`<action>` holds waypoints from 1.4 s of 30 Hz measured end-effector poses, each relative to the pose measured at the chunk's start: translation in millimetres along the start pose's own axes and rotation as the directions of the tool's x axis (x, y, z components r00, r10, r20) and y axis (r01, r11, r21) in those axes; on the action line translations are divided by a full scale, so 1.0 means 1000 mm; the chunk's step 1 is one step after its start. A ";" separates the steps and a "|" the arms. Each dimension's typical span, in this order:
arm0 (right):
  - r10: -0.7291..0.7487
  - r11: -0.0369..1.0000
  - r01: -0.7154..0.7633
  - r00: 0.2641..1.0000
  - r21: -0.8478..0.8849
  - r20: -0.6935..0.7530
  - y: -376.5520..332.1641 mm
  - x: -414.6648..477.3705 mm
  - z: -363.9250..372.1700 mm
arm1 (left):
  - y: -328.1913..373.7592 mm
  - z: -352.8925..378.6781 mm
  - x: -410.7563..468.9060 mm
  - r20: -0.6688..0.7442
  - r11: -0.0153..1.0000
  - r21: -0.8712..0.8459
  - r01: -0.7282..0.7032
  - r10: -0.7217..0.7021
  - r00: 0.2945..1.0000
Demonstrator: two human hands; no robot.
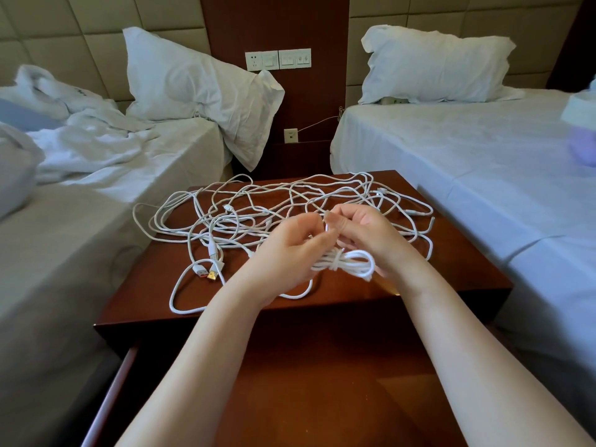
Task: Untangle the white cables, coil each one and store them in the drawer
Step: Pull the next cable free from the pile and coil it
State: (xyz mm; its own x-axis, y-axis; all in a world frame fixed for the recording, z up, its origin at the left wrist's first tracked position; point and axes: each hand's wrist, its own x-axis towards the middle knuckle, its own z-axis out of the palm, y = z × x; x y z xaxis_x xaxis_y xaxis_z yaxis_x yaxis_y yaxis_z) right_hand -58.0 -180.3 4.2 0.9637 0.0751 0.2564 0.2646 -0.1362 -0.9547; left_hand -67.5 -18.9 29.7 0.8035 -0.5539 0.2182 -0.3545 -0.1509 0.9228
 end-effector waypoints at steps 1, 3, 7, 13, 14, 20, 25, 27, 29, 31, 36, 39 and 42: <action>-0.022 1.000 0.023 1.000 0.015 -0.022 -0.001 0.001 0.000 | 0.001 0.001 0.000 0.018 1.000 0.025 0.014 -0.014 1.000; -0.054 0.997 0.058 0.996 0.042 -0.076 -0.005 0.002 0.001 | 0.002 0.001 -0.001 0.021 0.997 0.069 0.030 -0.032 0.999; -0.052 0.994 0.065 0.989 0.090 -0.141 -0.010 0.002 0.004 | 0.000 0.000 0.003 -0.054 0.987 0.145 0.065 -0.058 0.997; -0.128 0.985 0.103 0.975 -0.141 -0.180 -0.024 -0.001 0.014 | -0.018 0.003 0.017 -0.309 0.945 0.186 0.271 -0.205 0.929; -0.178 0.961 0.138 0.972 -0.240 -0.153 -0.028 -0.002 0.017 | -0.021 0.003 0.018 -0.349 0.936 0.198 0.290 -0.208 0.913; -0.266 0.798 0.263 0.961 -0.542 0.075 -0.041 -0.007 0.036 | -0.026 -0.014 0.019 -0.594 0.953 0.124 0.275 -0.150 0.790; -0.238 0.793 0.284 0.959 -0.539 0.154 -0.033 -0.009 0.046 | -0.024 -0.027 0.015 -0.743 0.983 0.090 0.162 -0.042 0.668; -0.269 0.770 0.300 0.953 -0.563 0.141 -0.026 -0.007 0.050 | -0.022 -0.029 0.015 -0.770 0.997 0.040 0.072 -0.015 0.638; -0.287 0.773 0.297 0.952 -0.561 0.108 -0.021 -0.004 0.051 | -0.020 -0.031 0.015 -0.776 0.999 -0.016 -0.039 0.012 0.630; -0.258 0.850 0.258 0.964 -0.459 0.064 -0.018 -0.002 0.048 | -0.016 -0.033 0.013 -0.745 0.992 -0.064 -0.111 0.027 0.667; -0.117 0.960 0.132 0.990 -0.249 0.073 -0.015 -0.005 0.030 | -0.007 -0.028 0.008 -0.525 0.967 -0.169 -0.189 0.074 0.848; -0.080 0.978 0.094 0.993 -0.184 0.086 -0.015 -0.006 0.019 | -0.004 -0.023 0.004 -0.346 0.958 -0.231 -0.171 0.084 0.935; -0.081 0.969 0.099 0.993 -0.228 0.086 -0.012 -0.002 0.011 | -0.006 -0.022 0.002 -0.226 0.982 -0.139 -0.126 0.093 0.970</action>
State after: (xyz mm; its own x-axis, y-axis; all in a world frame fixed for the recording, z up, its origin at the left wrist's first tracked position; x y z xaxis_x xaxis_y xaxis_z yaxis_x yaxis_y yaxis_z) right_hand -64.0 -168.4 13.8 0.9322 0.1706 0.3193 0.3602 -0.3498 -0.8648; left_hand -53.1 -0.9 31.9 0.8545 -0.3656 0.3690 -0.3832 0.0359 0.9230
